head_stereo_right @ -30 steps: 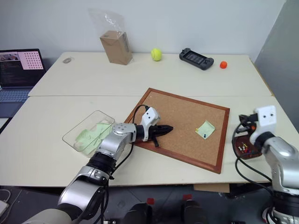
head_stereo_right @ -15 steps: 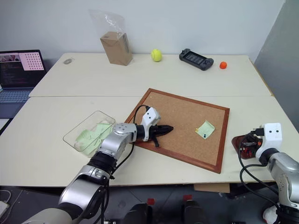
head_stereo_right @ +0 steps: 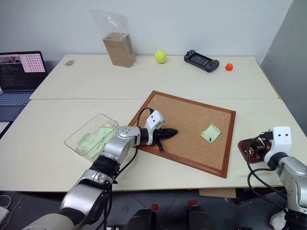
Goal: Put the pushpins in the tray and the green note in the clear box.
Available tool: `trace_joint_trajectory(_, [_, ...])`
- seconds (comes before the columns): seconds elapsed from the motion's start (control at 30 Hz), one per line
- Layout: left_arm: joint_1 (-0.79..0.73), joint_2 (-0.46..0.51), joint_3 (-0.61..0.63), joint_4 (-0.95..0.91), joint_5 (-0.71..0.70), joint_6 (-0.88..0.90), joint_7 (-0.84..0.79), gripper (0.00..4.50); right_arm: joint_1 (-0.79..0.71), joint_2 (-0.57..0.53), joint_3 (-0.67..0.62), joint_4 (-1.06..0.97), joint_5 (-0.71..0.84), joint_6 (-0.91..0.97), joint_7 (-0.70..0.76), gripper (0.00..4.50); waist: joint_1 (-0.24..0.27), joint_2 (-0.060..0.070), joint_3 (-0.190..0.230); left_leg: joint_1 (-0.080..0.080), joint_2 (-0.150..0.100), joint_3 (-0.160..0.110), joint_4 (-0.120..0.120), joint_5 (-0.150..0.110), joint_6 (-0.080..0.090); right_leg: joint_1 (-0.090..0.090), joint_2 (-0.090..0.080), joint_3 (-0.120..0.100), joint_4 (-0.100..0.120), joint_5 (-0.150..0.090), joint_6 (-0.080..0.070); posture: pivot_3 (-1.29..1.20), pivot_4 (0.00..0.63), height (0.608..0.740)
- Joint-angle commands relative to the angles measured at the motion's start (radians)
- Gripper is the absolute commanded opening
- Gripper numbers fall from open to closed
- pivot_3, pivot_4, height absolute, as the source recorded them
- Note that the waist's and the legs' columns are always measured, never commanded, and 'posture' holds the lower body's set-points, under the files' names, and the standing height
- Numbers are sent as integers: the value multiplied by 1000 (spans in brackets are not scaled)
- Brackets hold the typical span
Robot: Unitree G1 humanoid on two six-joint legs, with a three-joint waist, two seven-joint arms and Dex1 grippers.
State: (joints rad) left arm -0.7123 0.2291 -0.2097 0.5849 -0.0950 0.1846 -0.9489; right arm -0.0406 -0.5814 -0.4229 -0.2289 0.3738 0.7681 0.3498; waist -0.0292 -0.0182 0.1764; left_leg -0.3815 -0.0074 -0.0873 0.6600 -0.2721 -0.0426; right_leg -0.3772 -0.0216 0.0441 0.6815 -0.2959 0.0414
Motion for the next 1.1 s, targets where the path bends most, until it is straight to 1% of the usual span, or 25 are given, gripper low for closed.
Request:
trace_joint_trajectory(0.03, [3,-6,-11,0,14,0,2,0,-11,-20,-23,-15,-4,-39,9,3149,0,0,0,0,0,0,0,0,0,0,0,0,0,0,0,0,150,740])
trace_joint_trajectory(0.07, [3,-7,-12,3,15,-1,2,0,-19,-23,-22,-24,13,-52,33,3349,0,0,0,0,0,0,0,0,0,0,0,0,0,0,0,0,150,740])
trace_joint_trajectory(0.13, [3,-7,-12,6,16,-4,1,0,-27,-27,-18,-36,37,-71,73,3349,0,0,0,0,0,0,0,0,0,0,0,0,0,0,0,0,150,740])
trace_joint_trajectory(0.23, [4,-8,-14,8,19,-8,1,0,3,-71,55,-90,63,-160,251,3349,0,0,0,0,0,0,0,0,0,0,0,0,0,0,0,0,150,740])
trace_joint_trajectory(0.3, [4,-8,-15,6,19,-7,-1,0,20,-119,118,-131,99,-195,398,3349,-1,0,0,0,0,0,0,0,0,0,0,0,0,0,0,0,150,740])
trace_joint_trajectory(0.33, [3,-8,-16,5,20,-7,-2,0,26,-136,138,-140,107,-210,445,3349,-1,0,0,0,0,0,0,0,0,0,1,0,-1,0,0,0,150,740])
trace_joint_trajectory(0.47, [-2,-10,-15,12,25,-15,3,0,-8,-154,220,-139,131,-236,543,3349,0,-1,1,0,0,-1,0,0,0,1,1,-1,-1,0,0,0,150,740])
trace_joint_trajectory(0.53, [-3,-13,-11,7,23,-11,8,0,-33,-141,263,-129,124,-241,553,3349,0,-1,1,0,0,-1,1,0,0,1,1,-1,-1,0,1,0,150,740])
trace_joint_trajectory(0.67, [1,-15,-9,-8,22,-3,9,0,-94,-100,335,-55,67,-287,526,3349,0,-1,1,1,0,-2,1,0,0,1,1,-1,-1,0,1,0,150,740])
trace_joint_trajectory(0.9, [10,-5,-9,-21,27,-1,9,0,-178,-38,360,127,15,-349,492,3349,1,-1,1,0,0,-2,1,0,0,1,0,-1,-1,0,1,0,150,740])
trace_joint_trajectory(1.1, [9,3,-9,-20,29,-3,7,0,-175,-14,370,193,-5,-384,499,3349,1,-1,1,0,0,-2,0,0,0,0,0,-1,-1,0,0,0,150,740])
